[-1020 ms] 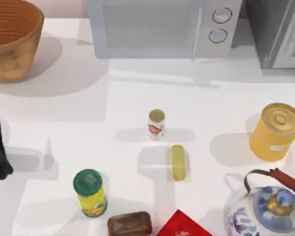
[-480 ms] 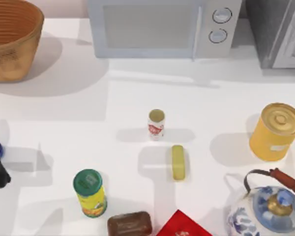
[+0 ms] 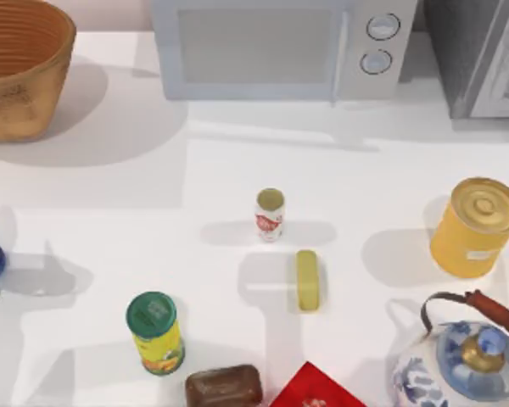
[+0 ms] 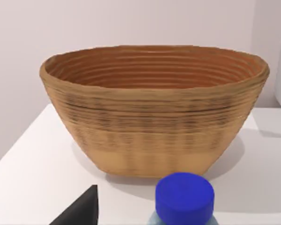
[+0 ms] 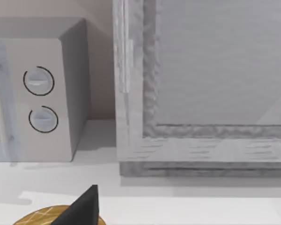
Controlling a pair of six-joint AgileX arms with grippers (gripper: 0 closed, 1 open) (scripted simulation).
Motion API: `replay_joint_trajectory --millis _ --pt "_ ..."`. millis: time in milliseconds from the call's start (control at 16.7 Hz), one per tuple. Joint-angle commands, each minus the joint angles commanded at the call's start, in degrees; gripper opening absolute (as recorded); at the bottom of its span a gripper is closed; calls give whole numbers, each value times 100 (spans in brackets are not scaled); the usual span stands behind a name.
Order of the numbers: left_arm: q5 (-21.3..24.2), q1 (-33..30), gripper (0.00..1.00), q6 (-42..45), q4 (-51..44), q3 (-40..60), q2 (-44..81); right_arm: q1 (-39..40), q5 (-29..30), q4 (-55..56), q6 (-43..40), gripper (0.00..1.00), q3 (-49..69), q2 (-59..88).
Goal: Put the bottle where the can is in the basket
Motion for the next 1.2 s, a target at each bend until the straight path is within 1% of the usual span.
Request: replay_joint_trajectory --millis 300,660,900,1200 --pt "480 590 100 273 1505 101 2094 0 0 0 0 100 0 0" --pt "1235 921 100 523 3211 151 4718 0 0 0 0 100 0 0" --pt "1577 1082 100 591 3715 98 5772 0 0 0 0 100 0 0" --pt "1639 1121 100 604 3768 77 5945 0 0 0 0 100 0 0"
